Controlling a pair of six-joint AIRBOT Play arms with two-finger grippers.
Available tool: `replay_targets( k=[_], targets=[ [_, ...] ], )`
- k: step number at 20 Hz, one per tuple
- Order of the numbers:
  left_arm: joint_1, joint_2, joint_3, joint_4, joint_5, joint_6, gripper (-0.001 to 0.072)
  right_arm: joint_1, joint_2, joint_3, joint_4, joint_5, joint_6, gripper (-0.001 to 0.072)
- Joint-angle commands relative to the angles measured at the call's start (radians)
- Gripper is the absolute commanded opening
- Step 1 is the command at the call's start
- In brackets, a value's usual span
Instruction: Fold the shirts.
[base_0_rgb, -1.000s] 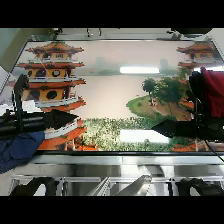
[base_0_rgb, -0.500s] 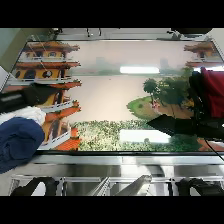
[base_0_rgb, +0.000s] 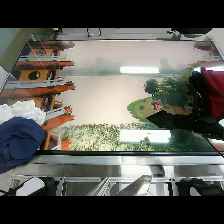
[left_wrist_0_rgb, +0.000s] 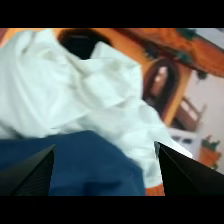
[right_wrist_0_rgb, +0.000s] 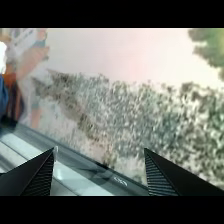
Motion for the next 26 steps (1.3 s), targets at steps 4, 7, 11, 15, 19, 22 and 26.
replay_targets(
  k=[4, 7, 11, 15, 19, 22, 26],
  targets=[
    [0.076, -0.286, 0.075, 0.034, 0.108, 0.035, 0.0713, 0.001, -0.005, 0.0, 0.0, -0.069, -0.011, 0.0604],
    [0.018, -0.389, 0.119, 0.034, 0.085, 0.035, 0.071, 0.001, -0.004, 0.0, 0.0, -0.083, -0.011, 0.0605],
    [-0.062, -0.471, 0.174, 0.032, 0.077, 0.035, 0.0171, 0.001, -0.005, 0.0, 0.001, -0.087, -0.011, 0.0604],
    [-0.15, -0.451, 0.337, -0.07, -0.08, 0.032, -0.0005, 0.001, -0.004, 0.0, 0.001, -0.085, -0.011, 0.0604],
    [-0.297, -0.338, 0.57, -0.363, -0.232, 0.032, 0.0016, 0.001, -0.004, 0.0, 0.003, -0.077, -0.011, 0.0604],
    [-0.47, -0.245, 0.679, -0.572, -0.286, 0.028, 0.0017, 0.001, -0.004, 0.0, 0.005, -0.067, -0.011, 0.0564],
    [-0.755, -0.175, 0.742, -0.597, -0.298, -0.028, 0.002, 0.001, -0.003, 0.0, 0.004, -0.024, -0.012, 0.0018]
  ],
)
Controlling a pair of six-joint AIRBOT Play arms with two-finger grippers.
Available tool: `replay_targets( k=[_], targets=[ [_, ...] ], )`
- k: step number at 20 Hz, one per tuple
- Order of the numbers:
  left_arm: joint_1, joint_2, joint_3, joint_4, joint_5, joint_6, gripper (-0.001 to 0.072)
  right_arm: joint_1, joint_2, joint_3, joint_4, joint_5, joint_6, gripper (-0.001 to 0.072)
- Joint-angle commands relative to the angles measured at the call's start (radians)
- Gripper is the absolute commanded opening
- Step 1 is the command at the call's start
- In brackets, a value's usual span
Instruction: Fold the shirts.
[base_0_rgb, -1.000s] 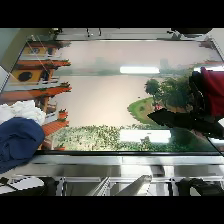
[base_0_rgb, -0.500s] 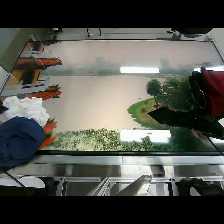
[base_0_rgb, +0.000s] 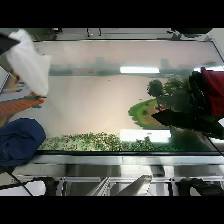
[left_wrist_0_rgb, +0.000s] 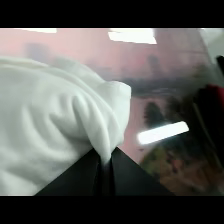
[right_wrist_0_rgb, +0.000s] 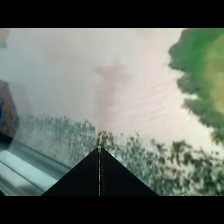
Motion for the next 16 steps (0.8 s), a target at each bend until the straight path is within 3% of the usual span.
replay_targets(
  k=[1, 6, 11, 12, 13, 14, 15, 16],
  targets=[
    [-0.246, 0.053, 0.053, -0.077, -0.034, -0.04, 0.002, 0.001, 0.001, 0.0, 0.0, 0.044, 0.0, 0.0016],
    [-0.461, -0.033, 0.053, 0.096, -0.059, -0.147, 0.002, 0.001, 0.001, 0.0, 0.0, 0.08, 0.0, 0.0016],
    [-0.578, -0.215, 0.053, 0.123, -0.124, -0.149, 0.0013, 0.001, 0.001, 0.0, -0.001, 0.079, 0.0, 0.0016],
    [-0.593, -0.249, 0.053, 0.123, -0.156, -0.149, 0.0049, 0.001, 0.001, 0.0, -0.001, 0.078, 0.0, 0.0018],
    [-0.601, -0.281, 0.053, 0.124, -0.192, -0.149, 0.0351, 0.001, 0.001, 0.0, -0.001, 0.078, 0.0, 0.0025],
    [-0.601, -0.304, 0.053, 0.124, -0.22, -0.159, 0.0613, 0.001, 0.001, 0.0, -0.001, 0.078, -0.003, 0.0145],
    [-0.589, -0.317, 0.053, 0.126, -0.242, -0.183, 0.0714, 0.001, 0.0, 0.0, 0.0, 0.079, -0.025, 0.0439],
    [-0.566, -0.322, 0.053, 0.131, -0.267, -0.194, 0.0714, 0.001, 0.0, 0.0, -0.001, 0.079, -0.026, 0.0607]
  ],
)
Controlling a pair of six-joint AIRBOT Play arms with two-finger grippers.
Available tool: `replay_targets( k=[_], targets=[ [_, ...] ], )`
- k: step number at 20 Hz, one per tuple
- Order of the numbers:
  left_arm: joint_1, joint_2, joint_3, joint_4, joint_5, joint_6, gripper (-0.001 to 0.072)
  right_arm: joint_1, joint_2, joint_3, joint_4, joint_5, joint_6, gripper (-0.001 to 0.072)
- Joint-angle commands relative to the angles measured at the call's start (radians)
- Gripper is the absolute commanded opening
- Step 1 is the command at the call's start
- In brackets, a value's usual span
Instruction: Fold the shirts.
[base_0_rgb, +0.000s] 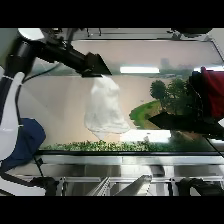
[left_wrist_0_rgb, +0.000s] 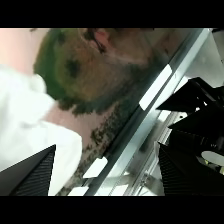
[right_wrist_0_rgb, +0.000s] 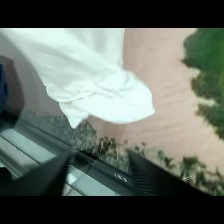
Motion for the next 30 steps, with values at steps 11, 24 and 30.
replay_targets(
  k=[11, 24, 30],
  targets=[
    [0.271, 0.194, -0.76, 0.263, 0.171, 0.021, 0.0695, 0.131, -0.33, 0.0, 0.002, -0.093, -0.137, 0.0601],
    [0.169, 0.035, -0.866, -0.04, 0.306, 0.267, 0.0692, 0.249, -0.7, 0.135, 0.228, -0.153, -0.356, 0.038],
    [0.183, 0.039, -0.797, -0.04, 0.202, 0.267, 0.0399, 0.263, -0.747, 0.163, 0.315, -0.171, -0.395, 0.0359]
  ],
)
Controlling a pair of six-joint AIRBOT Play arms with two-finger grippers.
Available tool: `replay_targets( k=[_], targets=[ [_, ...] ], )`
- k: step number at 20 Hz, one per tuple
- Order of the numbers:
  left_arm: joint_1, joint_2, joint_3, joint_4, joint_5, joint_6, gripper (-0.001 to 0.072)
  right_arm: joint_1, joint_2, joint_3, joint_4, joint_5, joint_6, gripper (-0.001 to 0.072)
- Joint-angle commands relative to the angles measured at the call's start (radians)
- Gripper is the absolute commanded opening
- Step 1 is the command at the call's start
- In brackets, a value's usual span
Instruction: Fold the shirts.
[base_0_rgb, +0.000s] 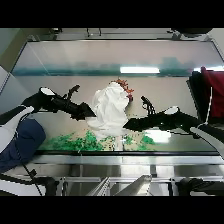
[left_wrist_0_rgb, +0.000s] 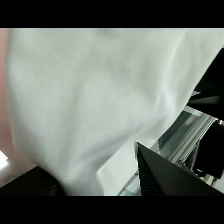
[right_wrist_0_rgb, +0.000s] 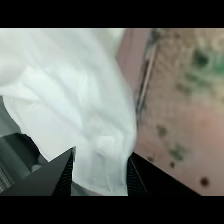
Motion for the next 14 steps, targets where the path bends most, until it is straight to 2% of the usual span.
replay_targets(
  k=[1, 2, 3, 4, 5, 6, 9, 11, 14],
  targets=[
    [0.012, -0.003, 0.027, -0.003, -0.08, 0.002, 0.0399, 0.006, -0.028, 0.024, 0.034, -0.01, -0.021, 0.019],
    [0.019, -0.003, 0.023, -0.003, -0.095, 0.002, 0.0399, 0.006, -0.03, 0.031, 0.035, -0.01, -0.019, 0.0011],
    [0.024, -0.001, 0.014, -0.004, -0.101, 0.002, 0.0397, 0.006, -0.03, 0.037, 0.035, -0.006, -0.02, 0.0015],
    [0.031, 0.0, 0.002, -0.005, -0.106, 0.003, 0.0303, 0.006, -0.03, 0.046, 0.04, 0.008, -0.021, 0.0015],
    [0.04, 0.0, -0.006, -0.005, -0.114, 0.018, 0.0047, 0.006, -0.028, 0.058, 0.046, 0.034, -0.036, 0.0015],
    [0.049, 0.0, -0.005, -0.008, -0.142, 0.03, -0.0006, 0.005, -0.022, 0.077, 0.045, 0.066, -0.039, 0.0015],
    [0.077, 0.034, 0.049, -0.086, -0.312, 0.028, -0.0008, -0.014, 0.051, 0.177, 0.046, 0.166, -0.037, 0.0014],
    [0.08, 0.127, 0.149, -0.185, -0.417, -0.009, -0.0008, -0.042, 0.166, 0.298, 0.049, 0.217, -0.019, 0.0014],
    [0.08, 0.315, 0.398, -0.405, -0.43, -0.071, -0.0007, -0.069, 0.387, 0.519, 0.049, 0.204, -0.012, 0.0014]
  ],
)
